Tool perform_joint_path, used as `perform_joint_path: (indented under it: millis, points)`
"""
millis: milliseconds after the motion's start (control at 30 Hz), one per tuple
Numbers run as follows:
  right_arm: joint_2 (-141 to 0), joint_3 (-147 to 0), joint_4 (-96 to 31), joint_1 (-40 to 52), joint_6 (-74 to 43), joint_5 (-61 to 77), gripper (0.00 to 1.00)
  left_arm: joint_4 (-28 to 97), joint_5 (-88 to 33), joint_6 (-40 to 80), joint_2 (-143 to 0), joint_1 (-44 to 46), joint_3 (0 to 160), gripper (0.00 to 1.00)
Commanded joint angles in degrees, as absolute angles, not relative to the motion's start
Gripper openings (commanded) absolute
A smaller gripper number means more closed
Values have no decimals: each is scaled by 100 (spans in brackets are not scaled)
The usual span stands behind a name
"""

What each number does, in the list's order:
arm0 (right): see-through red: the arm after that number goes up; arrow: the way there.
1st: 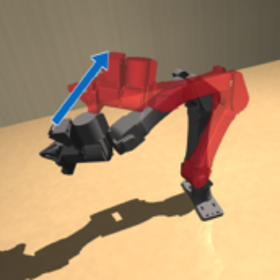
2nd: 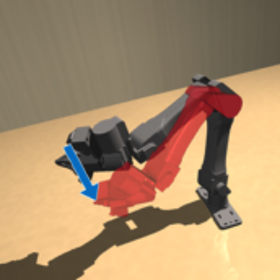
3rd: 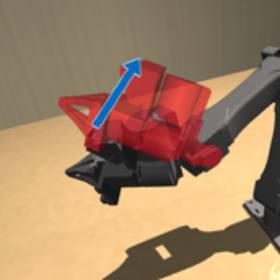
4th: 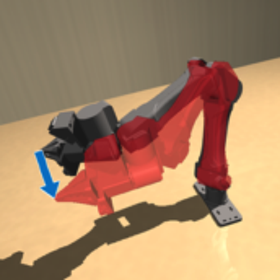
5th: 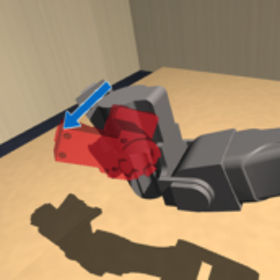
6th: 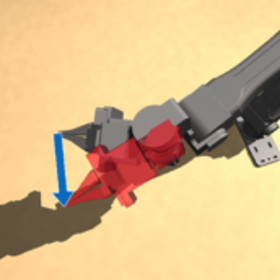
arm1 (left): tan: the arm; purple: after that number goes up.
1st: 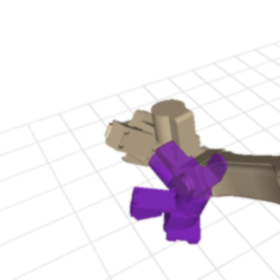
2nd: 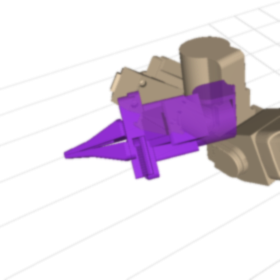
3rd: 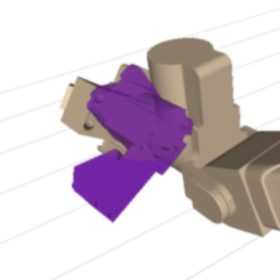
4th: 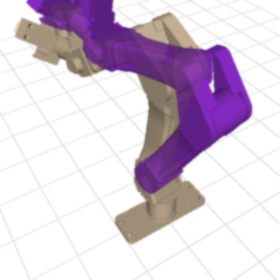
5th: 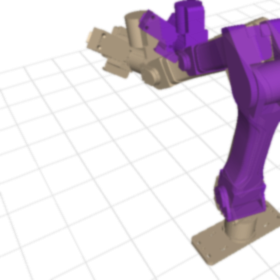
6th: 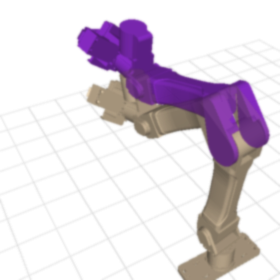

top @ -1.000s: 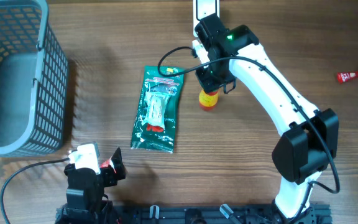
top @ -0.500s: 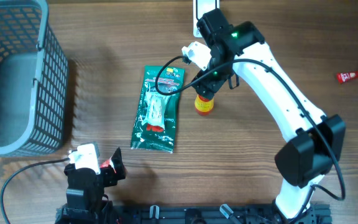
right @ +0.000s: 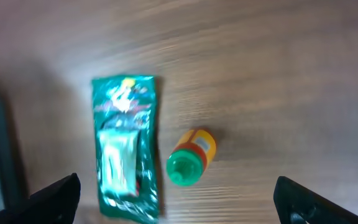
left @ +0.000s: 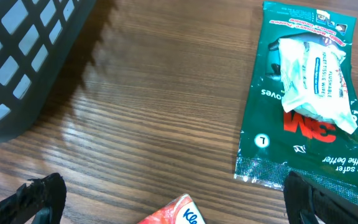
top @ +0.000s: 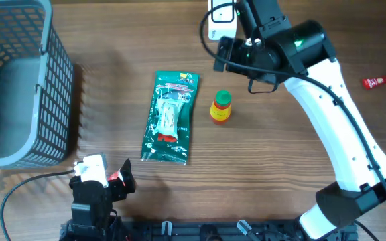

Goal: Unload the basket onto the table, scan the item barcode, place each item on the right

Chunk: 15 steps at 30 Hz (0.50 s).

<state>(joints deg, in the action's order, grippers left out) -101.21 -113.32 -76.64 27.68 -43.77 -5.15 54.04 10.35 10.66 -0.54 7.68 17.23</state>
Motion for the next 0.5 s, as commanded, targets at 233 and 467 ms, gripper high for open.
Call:
perform_joint_path:
  millis: [233,467]
  points:
    - [-10197,-9579,-6740,2766,-6130,292,100,5400,987,1096,-38,727,1712,100]
    - [-10283,-9356,-6504,2766,-6578,591,100,5400,987,1096,-38,727,1712,100]
